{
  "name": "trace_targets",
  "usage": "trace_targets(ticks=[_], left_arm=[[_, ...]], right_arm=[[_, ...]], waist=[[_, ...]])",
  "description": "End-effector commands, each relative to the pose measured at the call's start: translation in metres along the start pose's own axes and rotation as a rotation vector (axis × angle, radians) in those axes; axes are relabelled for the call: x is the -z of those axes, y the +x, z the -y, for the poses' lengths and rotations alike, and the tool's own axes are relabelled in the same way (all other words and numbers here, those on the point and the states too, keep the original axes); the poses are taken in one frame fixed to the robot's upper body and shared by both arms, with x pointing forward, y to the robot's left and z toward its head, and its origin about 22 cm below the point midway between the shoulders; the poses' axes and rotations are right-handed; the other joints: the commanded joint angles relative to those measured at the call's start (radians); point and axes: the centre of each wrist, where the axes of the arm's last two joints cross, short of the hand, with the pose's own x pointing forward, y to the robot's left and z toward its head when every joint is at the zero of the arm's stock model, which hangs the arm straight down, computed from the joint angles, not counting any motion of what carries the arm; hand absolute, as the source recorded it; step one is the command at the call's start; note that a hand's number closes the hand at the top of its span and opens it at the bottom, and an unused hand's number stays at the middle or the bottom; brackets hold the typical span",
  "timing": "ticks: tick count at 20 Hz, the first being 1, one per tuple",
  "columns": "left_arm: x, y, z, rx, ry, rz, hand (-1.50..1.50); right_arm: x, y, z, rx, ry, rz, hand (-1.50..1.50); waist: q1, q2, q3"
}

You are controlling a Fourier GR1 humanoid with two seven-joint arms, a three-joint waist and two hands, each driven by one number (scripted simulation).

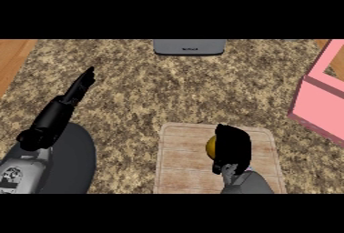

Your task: Pick the lemon from the cutting board and place it in the cardboard box

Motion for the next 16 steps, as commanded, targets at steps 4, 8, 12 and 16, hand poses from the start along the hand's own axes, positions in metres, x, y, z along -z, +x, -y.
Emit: trace_targets(ticks=[4, 8, 12, 16], left_arm=[[-0.011, 0.002, 0.013, -0.005, 0.015, -0.001, 0.0], [0.003, -0.002, -0.02, -0.008, 0.007, -0.003, 0.0], [0.003, -0.013, 0.006, -0.003, 0.017, 0.004, 0.0], [0.007, -0.006, 0.01, -0.009, 0.008, 0.007, 0.0]], right_arm=[[0.003, 0.0, -0.016, -0.049, -0.139, 0.022, 1.5], [0.003, 0.0, -0.009, -0.084, -0.196, 0.047, 1.5], [0.0, -0.011, -0.023, -0.109, -0.267, 0.245, 1.5], [-0.028, -0.013, 0.001, -0.093, -0.207, 0.792, 1.5]], waist=[[0.002, -0.001, 0.0], [-0.001, 0.0, 0.0], [-0.001, 0.001, 0.0], [0.004, 0.003, 0.003]])
